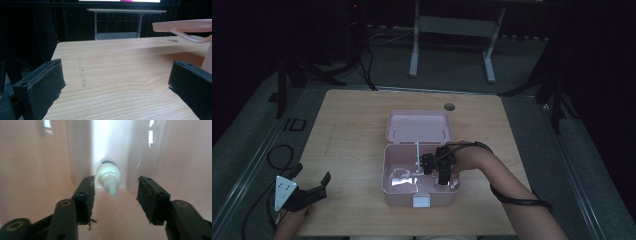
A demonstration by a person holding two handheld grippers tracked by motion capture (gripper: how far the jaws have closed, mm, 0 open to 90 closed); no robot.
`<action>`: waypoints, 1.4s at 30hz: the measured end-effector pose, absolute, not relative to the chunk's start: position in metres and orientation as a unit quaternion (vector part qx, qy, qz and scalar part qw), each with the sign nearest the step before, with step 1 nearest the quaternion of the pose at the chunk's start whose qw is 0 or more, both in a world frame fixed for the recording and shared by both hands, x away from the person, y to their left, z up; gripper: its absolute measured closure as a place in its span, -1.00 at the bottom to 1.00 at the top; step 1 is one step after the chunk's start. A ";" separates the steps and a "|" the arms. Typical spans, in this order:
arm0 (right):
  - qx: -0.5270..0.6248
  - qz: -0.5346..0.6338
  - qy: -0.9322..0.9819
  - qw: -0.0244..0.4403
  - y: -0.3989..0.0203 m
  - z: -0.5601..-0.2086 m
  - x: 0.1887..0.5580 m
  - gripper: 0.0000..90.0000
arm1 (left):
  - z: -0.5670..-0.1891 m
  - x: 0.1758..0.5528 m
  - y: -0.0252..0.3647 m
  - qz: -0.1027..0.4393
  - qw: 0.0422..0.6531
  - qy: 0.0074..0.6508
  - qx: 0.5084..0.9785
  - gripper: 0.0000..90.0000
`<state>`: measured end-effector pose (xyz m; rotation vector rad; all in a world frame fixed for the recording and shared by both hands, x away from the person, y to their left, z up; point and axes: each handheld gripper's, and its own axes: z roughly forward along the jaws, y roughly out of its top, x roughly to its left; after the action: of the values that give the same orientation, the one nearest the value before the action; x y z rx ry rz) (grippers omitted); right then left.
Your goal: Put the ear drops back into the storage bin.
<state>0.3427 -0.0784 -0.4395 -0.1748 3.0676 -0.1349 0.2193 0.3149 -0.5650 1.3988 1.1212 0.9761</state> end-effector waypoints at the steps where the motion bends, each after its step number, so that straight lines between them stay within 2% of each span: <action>1: -0.054 -0.041 0.997 0.036 -0.079 -0.436 0.342 0.03 | -0.565 0.219 0.315 0.408 0.523 0.468 0.584 -0.99; 9: -0.032 -0.003 0.998 0.044 -0.091 -0.408 0.342 -0.40 | -0.565 0.219 0.315 0.407 0.523 0.468 0.584 -0.99; 11: -0.031 0.009 0.999 0.034 -0.096 -0.401 0.342 -0.51 | -0.565 0.219 0.315 0.407 0.523 0.468 0.584 -0.99; 15: -0.020 0.029 0.999 0.040 -0.106 -0.389 0.343 -0.57 | -0.565 0.220 0.315 0.408 0.522 0.468 0.585 -0.99; 27: 0.026 0.051 0.996 0.062 -0.148 -0.374 0.350 -0.57 | -0.565 0.219 0.315 0.408 0.522 0.467 0.585 -0.99; 42: 0.081 0.060 0.993 0.063 -0.198 -0.397 0.357 -0.57 | -0.565 0.219 0.314 0.409 0.522 0.468 0.585 -0.99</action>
<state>0.3568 -0.1976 -0.3971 0.2439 2.9996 0.1803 0.2194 0.3143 -0.5650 1.4018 1.1206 0.9791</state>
